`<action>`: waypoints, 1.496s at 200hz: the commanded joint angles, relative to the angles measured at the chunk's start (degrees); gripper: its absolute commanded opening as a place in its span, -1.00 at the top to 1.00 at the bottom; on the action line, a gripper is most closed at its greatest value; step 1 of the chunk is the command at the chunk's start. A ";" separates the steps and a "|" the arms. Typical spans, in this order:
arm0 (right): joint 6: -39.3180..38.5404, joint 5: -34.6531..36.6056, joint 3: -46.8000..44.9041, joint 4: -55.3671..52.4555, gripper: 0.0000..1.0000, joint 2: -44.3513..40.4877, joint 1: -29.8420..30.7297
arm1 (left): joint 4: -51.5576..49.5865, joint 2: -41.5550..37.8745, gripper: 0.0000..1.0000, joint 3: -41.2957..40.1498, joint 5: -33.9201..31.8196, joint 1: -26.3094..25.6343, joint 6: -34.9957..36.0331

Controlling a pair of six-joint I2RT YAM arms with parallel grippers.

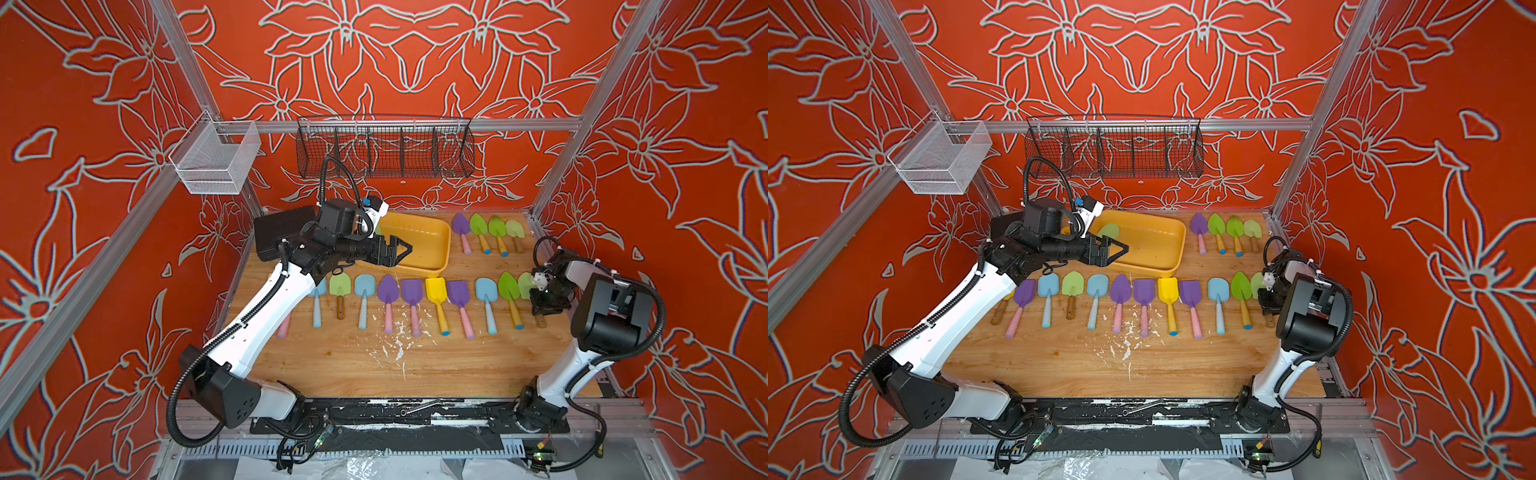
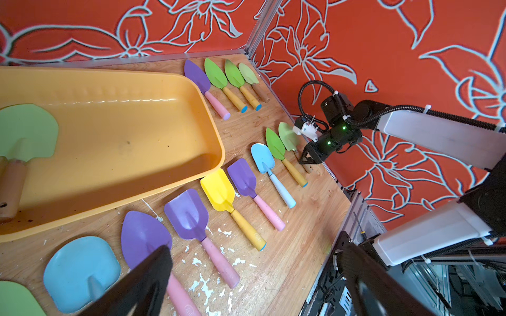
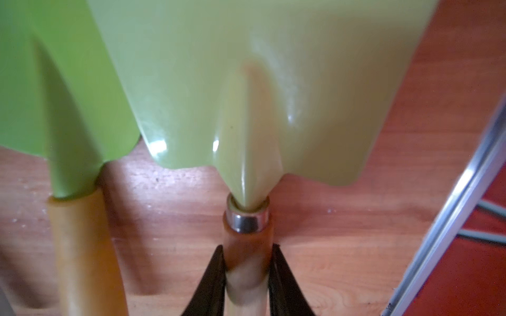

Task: Take the shovel out of the storage box
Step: Place the shovel at the center of the board.

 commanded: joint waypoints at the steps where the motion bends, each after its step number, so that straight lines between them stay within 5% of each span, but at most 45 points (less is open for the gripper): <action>1: 0.42 0.65 1.96 -0.74 0.92 1.62 -0.34 | 0.86 0.69 -0.95 0.05 0.80 0.03 -0.78; 69: 0.84 0.73 1.95 -0.91 0.26 2.64 -0.34 | 0.33 1.40 -0.95 0.74 1.15 0.01 -0.39; 183: 4.78 0.02 6.08 -1.84 -0.09 -0.08 -0.16 | -0.37 1.87 -0.94 2.11 0.82 0.01 -0.74; 248: 12.20 -6.00 5.35 6.61 -0.33 -15.72 -0.03 | -0.44 4.71 -0.95 3.81 0.54 0.01 -2.22; 299: 24.06 -17.89 -1.14 19.27 -0.52 -34.00 1.50 | -14.18 17.17 -0.95 17.98 -7.84 0.01 -0.29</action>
